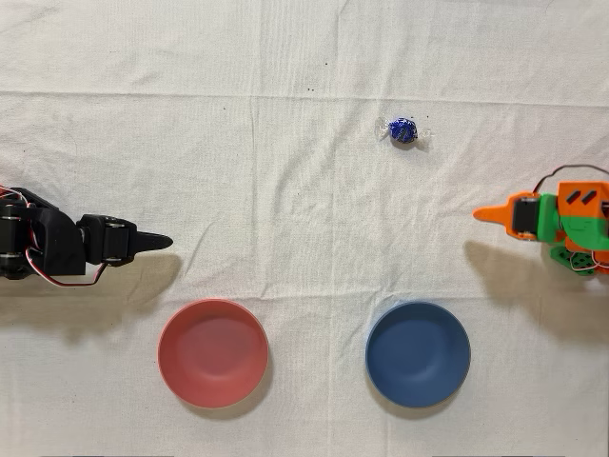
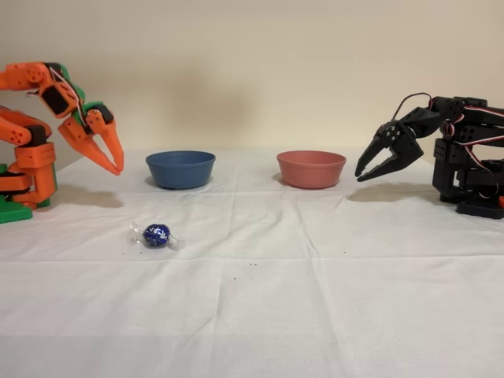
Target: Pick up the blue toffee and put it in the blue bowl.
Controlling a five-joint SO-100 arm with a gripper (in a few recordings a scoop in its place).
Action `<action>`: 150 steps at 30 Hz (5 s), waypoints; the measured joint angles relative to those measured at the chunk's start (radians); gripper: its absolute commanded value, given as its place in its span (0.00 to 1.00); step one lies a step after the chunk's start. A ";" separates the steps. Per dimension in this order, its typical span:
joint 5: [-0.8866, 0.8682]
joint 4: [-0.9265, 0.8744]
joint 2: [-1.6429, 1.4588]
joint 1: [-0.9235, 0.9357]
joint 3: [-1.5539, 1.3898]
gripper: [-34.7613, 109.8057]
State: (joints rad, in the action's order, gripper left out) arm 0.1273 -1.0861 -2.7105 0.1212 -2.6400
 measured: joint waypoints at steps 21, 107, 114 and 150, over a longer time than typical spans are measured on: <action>0.066 -0.132 0.512 0.250 0.540 0.24; 0.242 -0.005 1.454 0.373 1.028 0.46; 0.250 0.014 1.496 0.373 1.043 0.46; 0.301 0.032 1.517 0.370 1.049 0.47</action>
State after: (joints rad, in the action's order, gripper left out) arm 0.4280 -1.0538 -1.1934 0.4909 -1.5907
